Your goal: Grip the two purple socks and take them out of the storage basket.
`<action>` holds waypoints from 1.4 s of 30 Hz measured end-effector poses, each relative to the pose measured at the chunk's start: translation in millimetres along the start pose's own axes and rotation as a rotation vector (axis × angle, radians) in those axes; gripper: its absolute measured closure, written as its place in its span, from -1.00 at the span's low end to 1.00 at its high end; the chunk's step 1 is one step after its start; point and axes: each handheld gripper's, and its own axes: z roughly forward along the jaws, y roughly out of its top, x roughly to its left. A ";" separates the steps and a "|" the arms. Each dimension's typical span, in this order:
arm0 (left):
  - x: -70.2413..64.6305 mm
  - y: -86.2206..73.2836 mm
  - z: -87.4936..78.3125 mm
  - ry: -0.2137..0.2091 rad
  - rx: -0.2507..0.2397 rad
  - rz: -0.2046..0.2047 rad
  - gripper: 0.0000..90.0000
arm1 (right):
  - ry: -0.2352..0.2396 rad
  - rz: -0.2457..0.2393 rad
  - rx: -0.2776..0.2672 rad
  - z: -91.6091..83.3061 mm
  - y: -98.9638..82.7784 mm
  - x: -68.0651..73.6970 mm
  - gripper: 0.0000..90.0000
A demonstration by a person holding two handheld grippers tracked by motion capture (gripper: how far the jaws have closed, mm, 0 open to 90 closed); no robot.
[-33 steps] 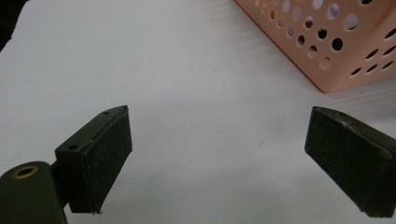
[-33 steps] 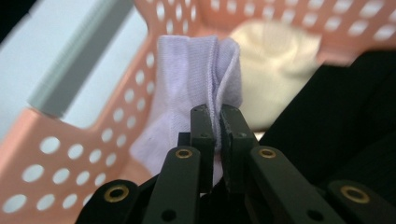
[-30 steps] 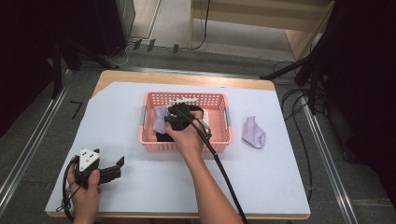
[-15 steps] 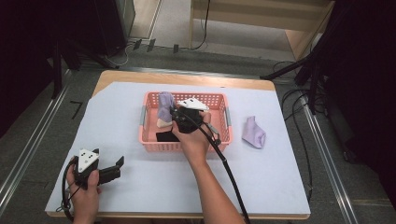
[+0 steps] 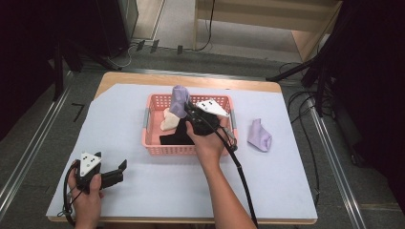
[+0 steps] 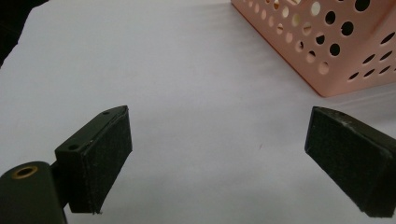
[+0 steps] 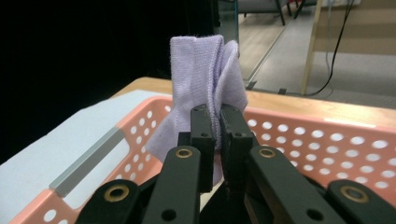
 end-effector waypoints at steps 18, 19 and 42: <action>-0.3 -0.2 -0.2 0.001 -0.004 0.000 -0.82 | -0.105 0.000 -0.109 -33.3 10.7 -41.2 0.90; -0.3 -0.2 -0.2 0.001 -0.004 0.000 -0.82 | -0.110 0.005 -0.113 -35.9 11.4 -44.4 0.90; -0.5 -0.5 -1.1 0.006 -0.010 0.000 -0.82 | -0.252 0.056 -0.155 -88.3 12.7 -109.6 0.90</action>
